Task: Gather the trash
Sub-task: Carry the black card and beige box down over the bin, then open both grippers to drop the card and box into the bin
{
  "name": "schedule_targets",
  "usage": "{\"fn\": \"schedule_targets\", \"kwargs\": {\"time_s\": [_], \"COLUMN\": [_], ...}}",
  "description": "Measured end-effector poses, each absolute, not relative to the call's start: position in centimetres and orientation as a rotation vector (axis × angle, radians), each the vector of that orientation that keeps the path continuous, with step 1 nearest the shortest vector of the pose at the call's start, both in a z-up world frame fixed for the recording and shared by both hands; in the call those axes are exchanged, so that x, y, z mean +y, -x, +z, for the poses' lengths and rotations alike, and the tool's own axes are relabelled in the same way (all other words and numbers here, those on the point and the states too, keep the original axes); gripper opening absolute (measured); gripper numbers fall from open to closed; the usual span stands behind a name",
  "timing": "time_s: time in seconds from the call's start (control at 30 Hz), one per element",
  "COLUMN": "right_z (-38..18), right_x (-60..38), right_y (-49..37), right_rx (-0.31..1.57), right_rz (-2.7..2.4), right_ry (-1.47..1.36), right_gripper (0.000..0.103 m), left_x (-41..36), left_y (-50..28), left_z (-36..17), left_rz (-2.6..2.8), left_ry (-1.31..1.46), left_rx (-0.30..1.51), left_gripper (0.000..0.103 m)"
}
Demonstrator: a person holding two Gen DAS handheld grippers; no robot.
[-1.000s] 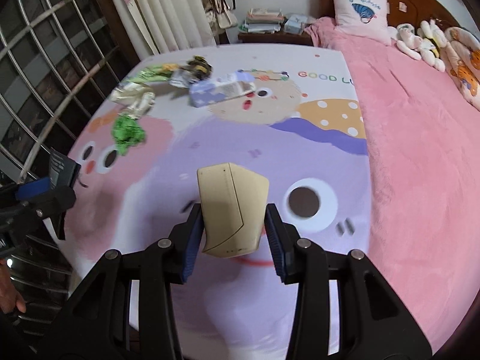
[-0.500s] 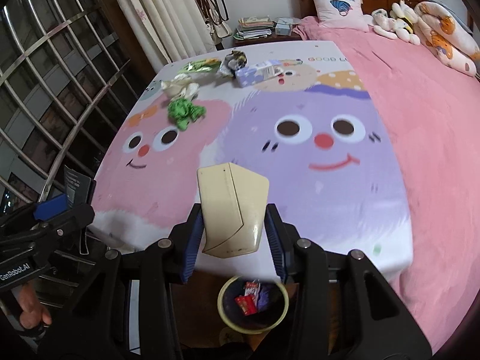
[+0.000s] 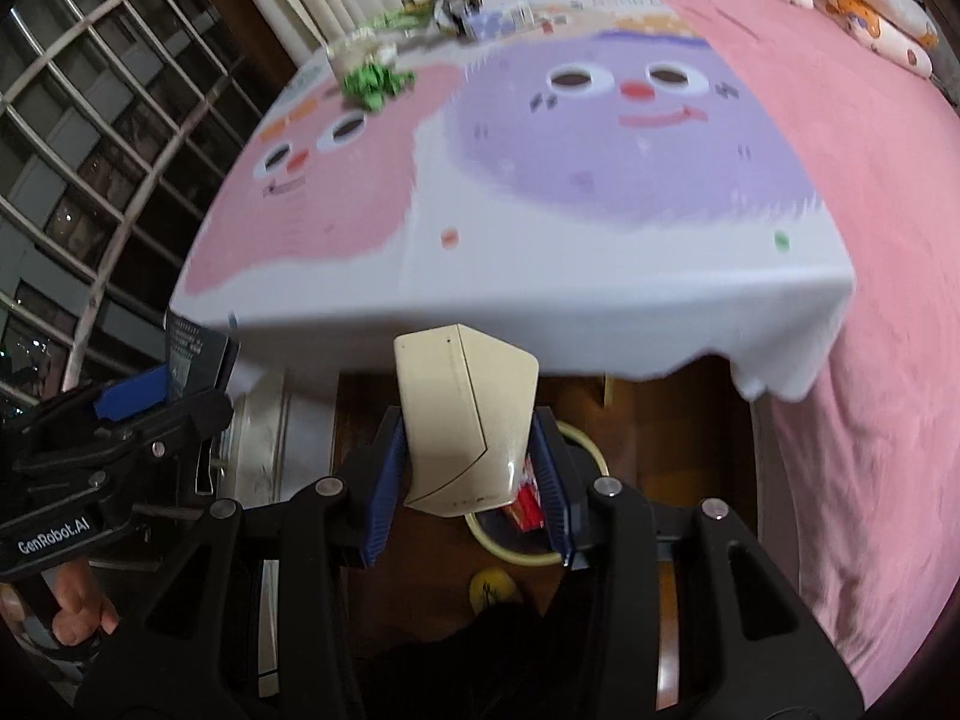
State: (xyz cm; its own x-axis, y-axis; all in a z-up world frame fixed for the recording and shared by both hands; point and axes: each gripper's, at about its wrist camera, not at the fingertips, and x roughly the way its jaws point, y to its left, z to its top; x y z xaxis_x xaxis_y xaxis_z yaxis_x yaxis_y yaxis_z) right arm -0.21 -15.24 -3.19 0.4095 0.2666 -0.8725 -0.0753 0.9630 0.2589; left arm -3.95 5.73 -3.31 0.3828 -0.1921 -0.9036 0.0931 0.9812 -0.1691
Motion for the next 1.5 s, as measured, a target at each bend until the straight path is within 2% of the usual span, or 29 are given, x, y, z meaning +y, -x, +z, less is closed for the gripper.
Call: {"fn": "schedule_targets", "kwargs": {"time_s": [0.27, 0.77, 0.97, 1.07, 1.13, 1.3, 1.5], "right_z": [-9.4, -27.8, -33.0, -34.6, -35.5, -37.1, -37.8], "right_x": [-16.4, -19.0, -19.2, -19.1, -19.2, -19.0, -18.3], "right_y": [1.6, 0.6, 0.0, -0.1, -0.2, -0.7, -1.3], "right_rx": [1.241, 1.359, 1.389, 1.398, 1.403, 1.416, 1.436], "right_rz": [0.188, 0.188, 0.194, 0.2, 0.203, 0.203, 0.229], "right_ry": [-0.208, -0.195, -0.187, -0.178, -0.174, -0.176, -0.182], "right_gripper": [0.038, 0.038, 0.038, 0.038, 0.038, 0.038, 0.038], "left_x": [2.9, -1.7, -2.4, -2.3, -2.2, -1.0, 1.0], "left_y": [4.9, 3.0, 1.9, 1.5, 1.2, 0.6, 1.3], "left_z": [-9.9, -29.6, -35.3, -37.0, -38.3, -39.6, -38.7], "left_rz": [-0.204, -0.172, -0.148, -0.146, -0.139, -0.108, -0.056], "left_ry": [0.093, 0.094, 0.075, 0.074, 0.068, 0.071, 0.081], "left_rx": [1.257, 1.404, 1.446, 1.46, 1.47, 1.47, 1.445], "left_gripper": [0.06, 0.06, 0.06, 0.066, 0.081, 0.084, 0.084]}}
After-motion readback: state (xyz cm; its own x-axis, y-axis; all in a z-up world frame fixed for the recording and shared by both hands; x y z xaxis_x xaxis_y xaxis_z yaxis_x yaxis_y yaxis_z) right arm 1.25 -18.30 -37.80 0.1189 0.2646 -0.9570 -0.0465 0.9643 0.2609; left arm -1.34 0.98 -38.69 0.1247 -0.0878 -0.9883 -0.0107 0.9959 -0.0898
